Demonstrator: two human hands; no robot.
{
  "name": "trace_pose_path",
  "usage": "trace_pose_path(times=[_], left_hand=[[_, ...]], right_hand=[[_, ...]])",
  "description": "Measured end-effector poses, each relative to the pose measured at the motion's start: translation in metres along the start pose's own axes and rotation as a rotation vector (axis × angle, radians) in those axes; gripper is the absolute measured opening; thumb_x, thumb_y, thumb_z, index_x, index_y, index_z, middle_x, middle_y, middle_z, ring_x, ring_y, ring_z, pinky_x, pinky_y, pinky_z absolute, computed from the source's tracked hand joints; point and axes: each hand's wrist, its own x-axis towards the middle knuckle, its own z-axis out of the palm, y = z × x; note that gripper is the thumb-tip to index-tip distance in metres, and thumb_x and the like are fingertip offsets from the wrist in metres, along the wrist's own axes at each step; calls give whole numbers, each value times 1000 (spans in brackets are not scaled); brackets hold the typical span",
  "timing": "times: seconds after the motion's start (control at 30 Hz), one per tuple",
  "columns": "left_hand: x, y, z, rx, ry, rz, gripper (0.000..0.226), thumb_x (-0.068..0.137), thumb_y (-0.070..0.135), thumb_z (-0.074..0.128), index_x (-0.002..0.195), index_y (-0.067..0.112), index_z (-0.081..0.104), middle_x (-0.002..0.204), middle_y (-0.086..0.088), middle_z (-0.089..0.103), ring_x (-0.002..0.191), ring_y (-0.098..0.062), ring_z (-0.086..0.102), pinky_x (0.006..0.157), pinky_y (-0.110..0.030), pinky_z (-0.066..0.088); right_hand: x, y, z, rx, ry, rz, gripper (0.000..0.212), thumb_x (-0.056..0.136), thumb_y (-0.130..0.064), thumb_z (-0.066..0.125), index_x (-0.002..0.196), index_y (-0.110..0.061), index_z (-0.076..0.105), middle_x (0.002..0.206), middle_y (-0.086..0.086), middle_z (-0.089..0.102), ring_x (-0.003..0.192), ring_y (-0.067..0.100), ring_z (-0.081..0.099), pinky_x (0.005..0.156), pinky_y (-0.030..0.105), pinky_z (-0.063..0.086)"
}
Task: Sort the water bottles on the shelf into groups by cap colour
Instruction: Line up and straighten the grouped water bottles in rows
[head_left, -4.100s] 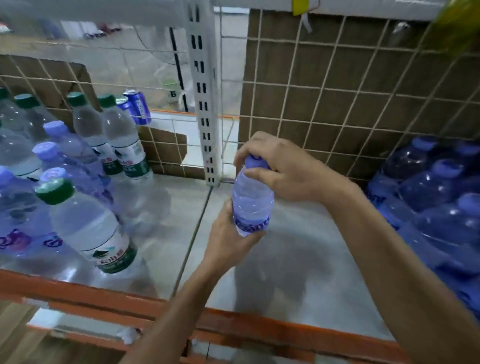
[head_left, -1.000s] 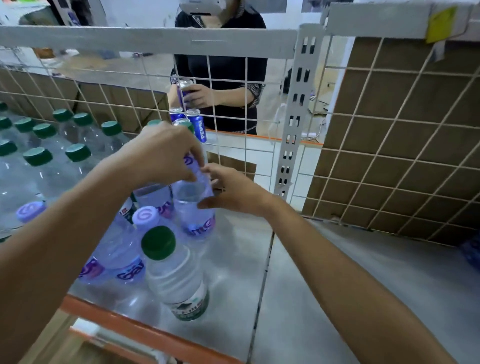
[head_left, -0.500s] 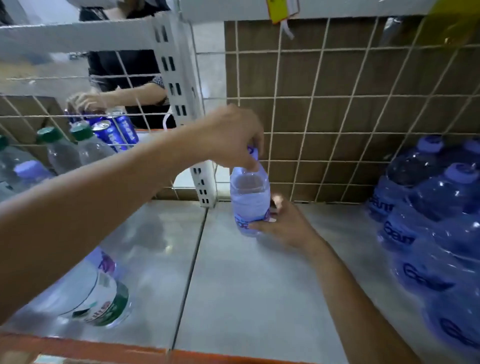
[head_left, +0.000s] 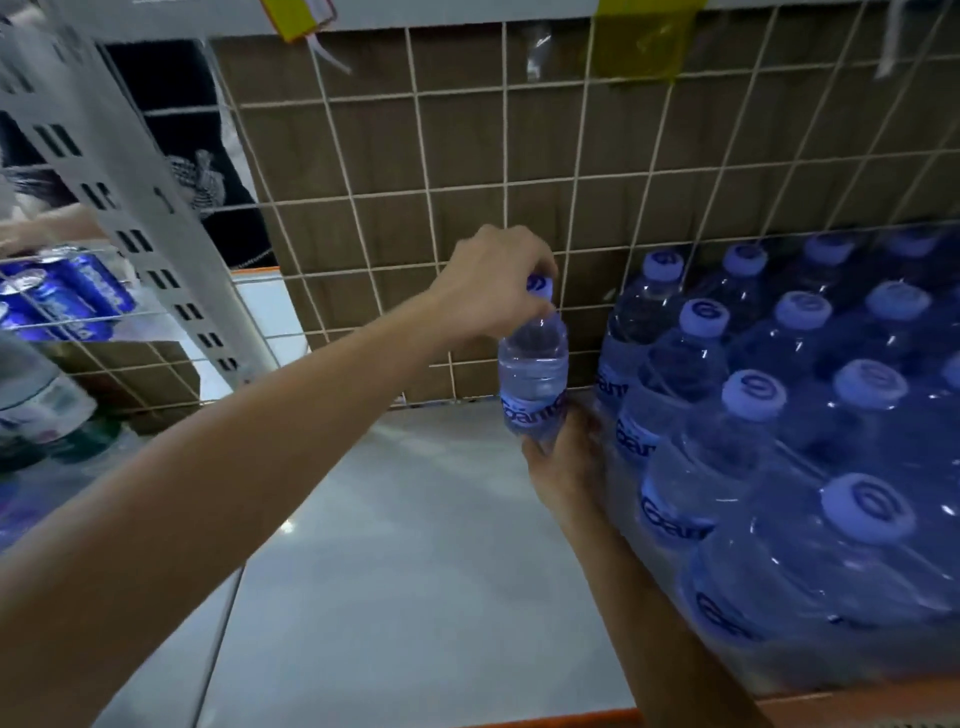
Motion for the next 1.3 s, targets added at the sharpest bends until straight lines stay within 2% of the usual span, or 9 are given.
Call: trace_pose_path(times=[0.13, 0.33, 0.47, 0.57, 0.67, 0.77, 0.9, 1.07, 1.3], left_hand=[[20, 12, 6, -5, 14, 4, 38, 81, 34, 69, 115, 17, 63, 117, -3, 61, 107, -22, 55, 76, -29, 36], [32, 17, 11, -43, 48, -5, 40, 80, 33, 70, 115, 16, 63, 117, -4, 62, 109, -21, 56, 83, -34, 42], [31, 16, 10, -56, 29, 16, 36, 80, 29, 70, 113, 16, 63, 116, -3, 62, 108, -19, 57, 85, -32, 45], [28, 13, 10, -61, 21, 16, 38, 79, 30, 71, 114, 17, 62, 116, -3, 61, 109, -20, 55, 88, -36, 46], [21, 10, 13, -75, 13, 19, 46, 79, 33, 69, 121, 19, 57, 120, -3, 61, 111, -22, 54, 92, -37, 44], [8, 4, 4, -87, -49, 10, 61, 79, 34, 69, 133, 17, 44, 125, -4, 58, 110, -21, 54, 92, -34, 44], [-29, -25, -27, 8, -66, -46, 60, 83, 40, 66, 135, 21, 44, 130, -3, 56, 112, -20, 54, 92, -30, 42], [-108, -76, -71, 95, -93, -233, 51, 83, 41, 64, 129, 22, 51, 117, 0, 63, 105, -20, 58, 88, -30, 46], [-260, -167, -126, 231, -35, -611, 43, 82, 35, 63, 124, 26, 57, 116, 0, 65, 105, -24, 59, 83, -29, 42]], right_hand=[[9, 10, -4, 39, 62, 24, 62, 81, -19, 69, 134, -5, 41, 134, 17, 48, 121, 30, 48, 96, 28, 40], [13, 9, -5, 69, 33, 42, 66, 83, -21, 65, 138, -5, 33, 138, 19, 42, 119, 34, 52, 99, 44, 45], [-3, 5, -3, 47, 22, 41, 72, 85, -17, 64, 143, -4, 21, 147, 18, 25, 130, 29, 38, 106, 33, 39], [-11, 0, -1, 52, 66, -16, 48, 86, -15, 62, 127, -3, 39, 132, 19, 41, 117, 28, 51, 92, 33, 49], [-17, -7, 3, 20, -39, -84, 31, 88, -16, 60, 114, -7, 47, 117, 11, 53, 106, 21, 55, 83, 24, 47], [-18, -12, 8, 29, -68, -132, 33, 88, -15, 60, 118, -7, 49, 120, 10, 54, 111, 20, 52, 84, 19, 39], [-17, -25, 16, 54, -49, -93, 38, 87, -14, 60, 123, -6, 49, 124, 12, 56, 114, 24, 54, 91, 31, 46], [-47, -84, 56, 168, -327, -331, 24, 87, -18, 61, 111, -12, 59, 110, 3, 63, 100, 15, 59, 82, 26, 48], [-116, -185, 138, 165, -762, -694, 43, 85, -27, 66, 124, -15, 55, 123, 3, 60, 107, 14, 57, 90, 27, 48]])
